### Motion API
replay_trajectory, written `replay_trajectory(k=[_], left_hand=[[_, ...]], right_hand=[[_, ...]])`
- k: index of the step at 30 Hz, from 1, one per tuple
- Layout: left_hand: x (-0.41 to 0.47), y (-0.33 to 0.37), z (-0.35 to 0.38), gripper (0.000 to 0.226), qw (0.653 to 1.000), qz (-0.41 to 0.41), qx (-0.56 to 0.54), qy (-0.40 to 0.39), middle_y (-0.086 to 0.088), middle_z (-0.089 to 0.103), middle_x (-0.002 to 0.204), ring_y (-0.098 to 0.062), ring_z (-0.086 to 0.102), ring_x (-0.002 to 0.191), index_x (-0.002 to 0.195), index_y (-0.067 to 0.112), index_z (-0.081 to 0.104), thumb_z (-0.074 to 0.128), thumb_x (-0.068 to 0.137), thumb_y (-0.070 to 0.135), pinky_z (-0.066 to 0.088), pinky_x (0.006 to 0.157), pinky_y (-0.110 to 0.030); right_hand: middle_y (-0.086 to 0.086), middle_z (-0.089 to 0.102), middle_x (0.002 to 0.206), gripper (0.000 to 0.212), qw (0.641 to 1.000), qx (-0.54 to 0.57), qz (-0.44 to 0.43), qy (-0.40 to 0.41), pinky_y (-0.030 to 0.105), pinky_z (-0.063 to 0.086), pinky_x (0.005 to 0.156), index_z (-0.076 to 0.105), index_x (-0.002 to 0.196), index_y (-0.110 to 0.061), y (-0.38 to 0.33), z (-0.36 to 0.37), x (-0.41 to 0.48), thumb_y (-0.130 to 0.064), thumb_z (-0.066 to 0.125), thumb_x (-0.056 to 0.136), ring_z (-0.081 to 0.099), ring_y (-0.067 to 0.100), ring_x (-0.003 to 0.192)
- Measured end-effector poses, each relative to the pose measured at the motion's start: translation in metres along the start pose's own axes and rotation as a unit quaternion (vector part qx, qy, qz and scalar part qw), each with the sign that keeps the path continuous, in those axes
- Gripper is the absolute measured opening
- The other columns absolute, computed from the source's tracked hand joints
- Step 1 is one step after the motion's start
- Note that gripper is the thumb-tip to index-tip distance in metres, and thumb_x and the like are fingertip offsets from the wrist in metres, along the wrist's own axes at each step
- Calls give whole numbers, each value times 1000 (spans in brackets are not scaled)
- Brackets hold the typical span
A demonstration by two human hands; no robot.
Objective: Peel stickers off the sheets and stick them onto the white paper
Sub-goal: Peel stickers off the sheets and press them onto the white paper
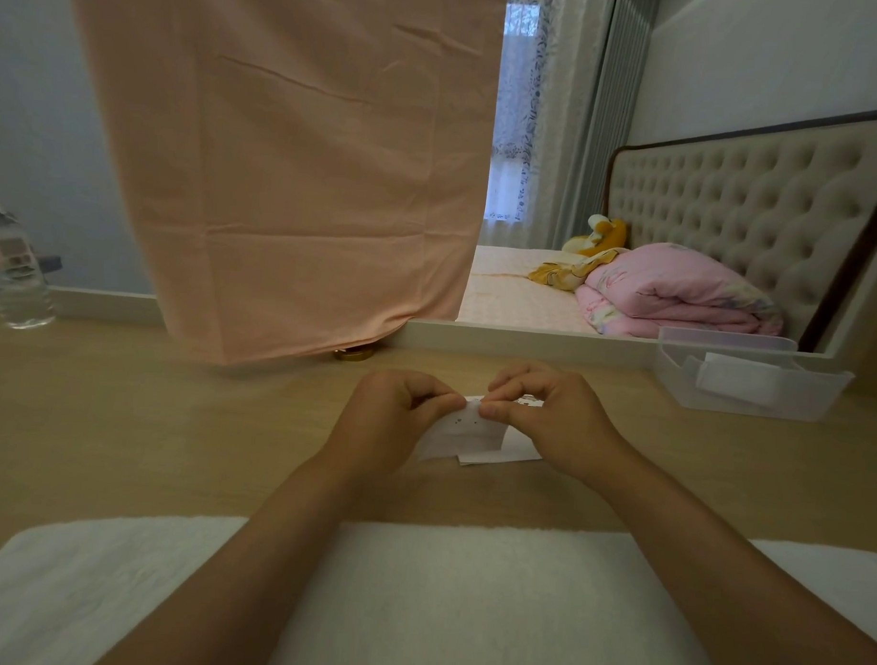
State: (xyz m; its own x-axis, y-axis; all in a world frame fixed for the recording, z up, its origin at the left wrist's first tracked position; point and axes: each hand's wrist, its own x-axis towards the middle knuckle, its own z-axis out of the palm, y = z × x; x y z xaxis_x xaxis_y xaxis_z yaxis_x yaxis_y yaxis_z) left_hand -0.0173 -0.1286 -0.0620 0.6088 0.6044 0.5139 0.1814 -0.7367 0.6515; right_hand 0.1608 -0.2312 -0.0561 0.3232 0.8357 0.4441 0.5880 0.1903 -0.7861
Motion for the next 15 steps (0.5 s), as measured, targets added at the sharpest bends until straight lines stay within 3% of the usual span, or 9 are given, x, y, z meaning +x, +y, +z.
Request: replay_trajectory(k=[5,10,13,15], left_hand=[[1,-6,-7,14,996,73,56,0,20,73,87,3,65,83,101,26,80,72,90,27,48,72,-13],[2,-9,-9,12,987,96,126,13,13,75,83,-1,62,74,95,27,81,70,92,30,45,63,-15],[0,-12,-7,12,984,105,137,51,16,74,87,-2,62,73,98,30,79,69,93,33,51,64,-27],[-1,-9,-2,20,982,94,144,83,18,71,96,-3,61,80,106,34,75,66,91,43,50,68,-26]], right_hand=[[-8,74,83,15,1000,6,-19,13,17,48,77,80,73,-25,1,-4,0,-12,85,77,67,8,84],[-12,73,84,21,999,-37,-26,2,23,50,74,78,76,-34,3,-2,-1,-14,83,80,65,12,84],[-17,71,84,16,996,-77,-46,-1,18,48,66,76,80,-33,1,0,-2,-18,82,82,64,9,79],[-19,70,82,16,991,-112,-72,8,16,46,64,75,80,-33,1,0,-3,-19,81,82,63,7,79]])
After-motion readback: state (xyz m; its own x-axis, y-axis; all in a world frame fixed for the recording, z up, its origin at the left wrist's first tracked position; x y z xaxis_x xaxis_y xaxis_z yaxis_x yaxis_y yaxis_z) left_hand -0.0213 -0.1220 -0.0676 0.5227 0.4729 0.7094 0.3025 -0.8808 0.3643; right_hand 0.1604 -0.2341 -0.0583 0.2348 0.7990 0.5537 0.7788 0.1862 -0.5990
